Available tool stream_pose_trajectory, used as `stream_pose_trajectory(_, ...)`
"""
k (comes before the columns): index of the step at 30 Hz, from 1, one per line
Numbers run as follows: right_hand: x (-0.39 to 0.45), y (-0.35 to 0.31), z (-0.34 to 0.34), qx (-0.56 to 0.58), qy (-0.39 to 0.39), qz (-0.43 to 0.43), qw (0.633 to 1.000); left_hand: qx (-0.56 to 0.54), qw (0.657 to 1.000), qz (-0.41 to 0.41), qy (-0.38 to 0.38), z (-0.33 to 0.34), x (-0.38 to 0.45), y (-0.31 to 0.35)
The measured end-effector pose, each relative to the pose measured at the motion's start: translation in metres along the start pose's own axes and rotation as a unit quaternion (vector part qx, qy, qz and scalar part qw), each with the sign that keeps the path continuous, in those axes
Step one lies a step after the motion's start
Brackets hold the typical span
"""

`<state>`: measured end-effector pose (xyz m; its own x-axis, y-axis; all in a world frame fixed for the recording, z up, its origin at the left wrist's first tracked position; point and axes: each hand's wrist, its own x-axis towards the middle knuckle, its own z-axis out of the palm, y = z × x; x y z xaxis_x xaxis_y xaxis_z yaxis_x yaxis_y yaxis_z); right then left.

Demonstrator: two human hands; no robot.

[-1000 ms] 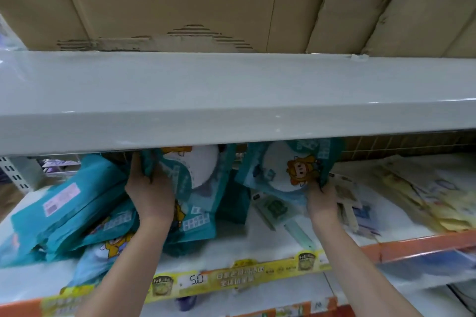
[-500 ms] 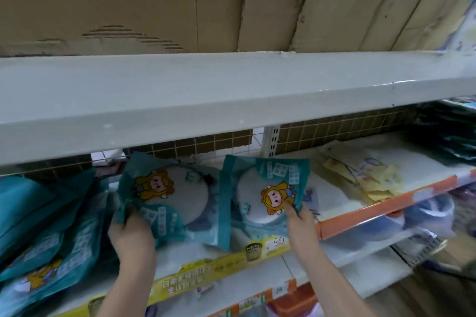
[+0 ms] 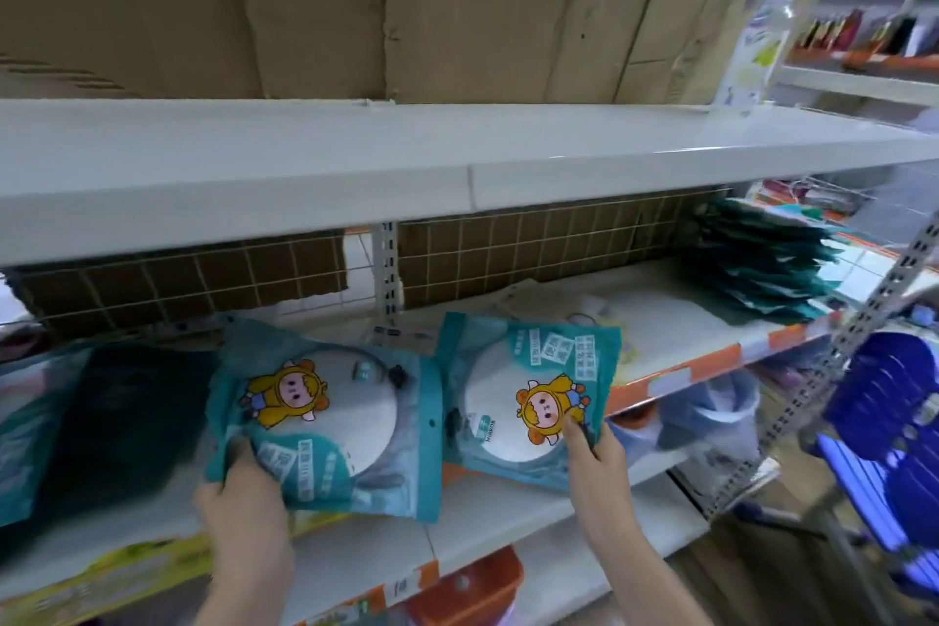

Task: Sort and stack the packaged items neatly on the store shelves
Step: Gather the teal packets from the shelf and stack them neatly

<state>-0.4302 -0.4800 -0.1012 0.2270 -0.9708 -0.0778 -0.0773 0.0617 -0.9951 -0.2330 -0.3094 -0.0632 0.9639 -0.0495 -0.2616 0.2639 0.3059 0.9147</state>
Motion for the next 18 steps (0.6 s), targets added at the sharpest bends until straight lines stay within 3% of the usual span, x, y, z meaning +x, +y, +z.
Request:
stream_pose_trajectory(14, 0.056, 0.006, -0.136, 0.044, 0.060, 0.020, 0.997, 0.052, 0.990, -0.131, -0.016, 0.108, -0.061, -0.058)
stream_pose_trajectory(18, 0.083, 0.010, -0.160, 0.038, 0.095, 0.033, 0.994, 0.029, 0.978, -0.183, -0.092, 0.143, -0.069, -0.077)
